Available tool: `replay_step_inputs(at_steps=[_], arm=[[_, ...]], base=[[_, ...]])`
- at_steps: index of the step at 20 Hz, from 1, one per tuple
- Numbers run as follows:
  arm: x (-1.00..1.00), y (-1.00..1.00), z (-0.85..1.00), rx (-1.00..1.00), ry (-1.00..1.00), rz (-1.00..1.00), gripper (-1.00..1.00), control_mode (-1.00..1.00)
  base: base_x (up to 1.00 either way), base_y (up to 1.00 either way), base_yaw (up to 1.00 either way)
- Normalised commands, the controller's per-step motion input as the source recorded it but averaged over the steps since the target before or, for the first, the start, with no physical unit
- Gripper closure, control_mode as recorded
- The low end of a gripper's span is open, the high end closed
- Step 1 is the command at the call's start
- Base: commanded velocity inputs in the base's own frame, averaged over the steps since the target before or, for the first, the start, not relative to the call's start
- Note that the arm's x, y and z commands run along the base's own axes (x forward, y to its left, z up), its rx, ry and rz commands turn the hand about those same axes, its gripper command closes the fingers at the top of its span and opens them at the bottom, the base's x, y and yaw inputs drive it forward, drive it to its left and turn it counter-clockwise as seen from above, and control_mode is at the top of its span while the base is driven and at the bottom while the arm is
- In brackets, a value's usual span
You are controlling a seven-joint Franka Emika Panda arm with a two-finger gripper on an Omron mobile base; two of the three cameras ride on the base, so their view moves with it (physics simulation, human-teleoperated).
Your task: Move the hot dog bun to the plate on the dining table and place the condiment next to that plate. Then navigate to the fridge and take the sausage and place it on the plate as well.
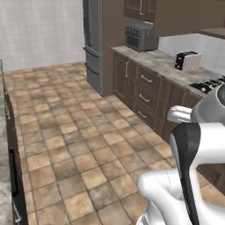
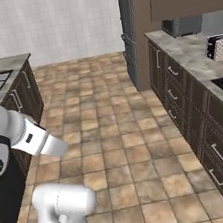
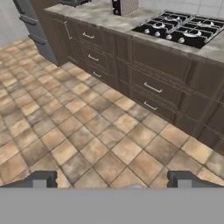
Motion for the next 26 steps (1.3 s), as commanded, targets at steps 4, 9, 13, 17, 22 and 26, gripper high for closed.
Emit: replay_step_inputs(at_steps=[4, 9, 13, 17, 22, 26], arm=[[0.0, 0.0, 0.0, 0.0, 0.0, 0.0, -1.0, 1.0], [0.0, 0.0, 0.0, 0.0, 0.0, 0.0, -1.0, 1.0], [0.0, 0.0, 0.0, 0.0, 0.0, 0.0, -1.0, 1.0], [0.0, 0.0, 0.0, 0.0, 0.0, 0.0, -1.0, 1.0], [0.0, 0.0, 0.0, 0.0, 0.0, 0.0, -1.0, 1.0], [0.0, 0.0, 0.0, 0.0, 0.0, 0.0, -1.0, 1.0]], base=[[1.0, -0.2, 0.28], [1.0, -0.01, 0.17], [1.0, 0.02, 0.04], [1.0, 0.05, 0.01], [1.0, 0.06, 0.0], [1.0, 0.08, -0.06]])
